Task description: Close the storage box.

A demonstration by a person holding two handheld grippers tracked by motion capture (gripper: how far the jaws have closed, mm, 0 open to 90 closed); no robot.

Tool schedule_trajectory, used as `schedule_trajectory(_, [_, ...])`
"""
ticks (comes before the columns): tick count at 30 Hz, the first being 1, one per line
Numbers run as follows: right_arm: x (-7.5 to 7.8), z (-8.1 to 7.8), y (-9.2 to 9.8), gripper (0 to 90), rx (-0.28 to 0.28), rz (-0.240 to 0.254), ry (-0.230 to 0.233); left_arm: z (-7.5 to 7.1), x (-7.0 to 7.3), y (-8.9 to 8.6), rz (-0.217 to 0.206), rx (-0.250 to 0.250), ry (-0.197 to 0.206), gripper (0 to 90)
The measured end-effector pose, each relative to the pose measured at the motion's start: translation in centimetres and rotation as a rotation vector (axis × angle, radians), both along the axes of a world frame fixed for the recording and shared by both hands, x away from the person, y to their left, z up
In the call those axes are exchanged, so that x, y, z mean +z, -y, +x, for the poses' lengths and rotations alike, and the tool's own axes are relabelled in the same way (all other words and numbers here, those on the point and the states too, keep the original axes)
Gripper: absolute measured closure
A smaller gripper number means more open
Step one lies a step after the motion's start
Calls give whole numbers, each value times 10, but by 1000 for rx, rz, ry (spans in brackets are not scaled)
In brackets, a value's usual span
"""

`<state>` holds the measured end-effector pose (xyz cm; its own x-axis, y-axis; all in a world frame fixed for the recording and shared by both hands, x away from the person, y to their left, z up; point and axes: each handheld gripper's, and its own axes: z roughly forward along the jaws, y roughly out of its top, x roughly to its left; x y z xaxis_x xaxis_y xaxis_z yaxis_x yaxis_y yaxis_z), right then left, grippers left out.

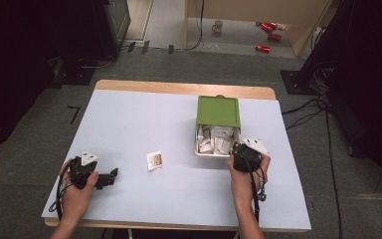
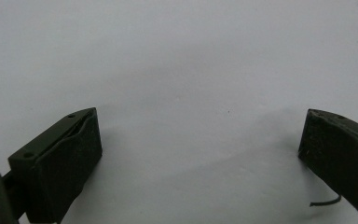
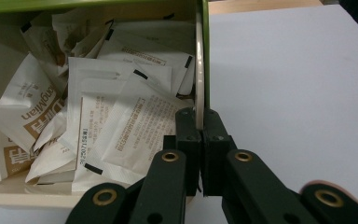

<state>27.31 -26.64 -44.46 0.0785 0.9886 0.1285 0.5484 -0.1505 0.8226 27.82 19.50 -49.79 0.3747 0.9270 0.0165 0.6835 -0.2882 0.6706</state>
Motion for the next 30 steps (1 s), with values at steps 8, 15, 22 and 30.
schedule_trajectory(8, [1,-10,10,764,66,47,58,0,0,0,-1,0,1,0])
schedule_trajectory(15, [-4,-26,7,592,142,30,64,0,0,0,0,0,0,0])
schedule_trajectory(22, [-20,-34,4,461,169,-3,27,0,0,0,0,0,1,0])
schedule_trajectory(30, [-28,-34,1,473,177,-17,35,0,0,0,0,0,1,0])
